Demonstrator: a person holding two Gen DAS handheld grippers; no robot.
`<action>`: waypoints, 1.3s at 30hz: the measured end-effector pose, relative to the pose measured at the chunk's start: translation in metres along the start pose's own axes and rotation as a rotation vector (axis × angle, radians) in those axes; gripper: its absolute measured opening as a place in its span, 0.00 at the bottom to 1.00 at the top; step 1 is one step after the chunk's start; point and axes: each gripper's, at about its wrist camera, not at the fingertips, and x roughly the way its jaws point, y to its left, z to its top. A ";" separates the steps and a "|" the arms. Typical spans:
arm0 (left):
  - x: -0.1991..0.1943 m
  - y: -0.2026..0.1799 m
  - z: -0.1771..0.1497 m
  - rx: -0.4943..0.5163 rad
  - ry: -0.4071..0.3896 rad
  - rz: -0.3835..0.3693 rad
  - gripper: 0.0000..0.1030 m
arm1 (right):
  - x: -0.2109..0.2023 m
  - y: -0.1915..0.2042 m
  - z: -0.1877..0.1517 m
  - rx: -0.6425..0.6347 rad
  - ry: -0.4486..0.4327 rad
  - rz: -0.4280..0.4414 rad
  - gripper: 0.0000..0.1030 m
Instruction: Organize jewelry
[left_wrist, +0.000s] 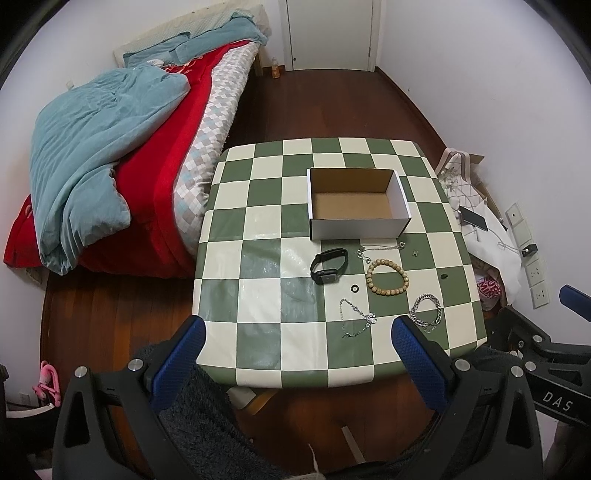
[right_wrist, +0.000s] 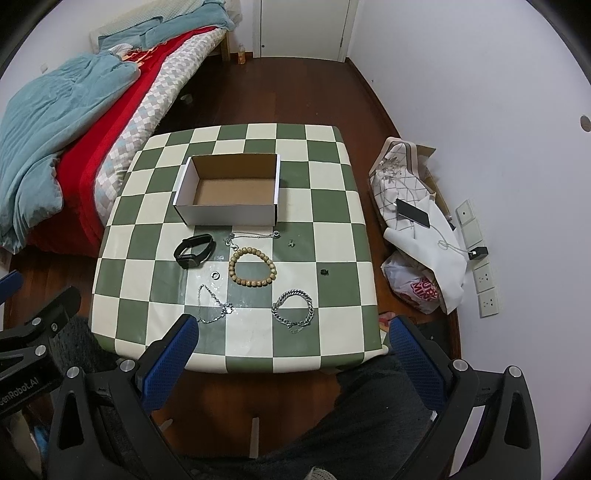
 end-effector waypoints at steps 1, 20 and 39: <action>0.000 0.000 0.000 0.001 0.000 -0.001 1.00 | 0.000 0.000 0.000 0.000 0.000 0.000 1.00; -0.005 -0.003 -0.001 0.008 -0.006 -0.005 1.00 | -0.003 -0.001 0.000 -0.002 -0.001 -0.001 1.00; -0.010 -0.003 -0.001 0.005 -0.011 -0.004 1.00 | -0.013 0.001 0.005 -0.004 -0.008 -0.001 1.00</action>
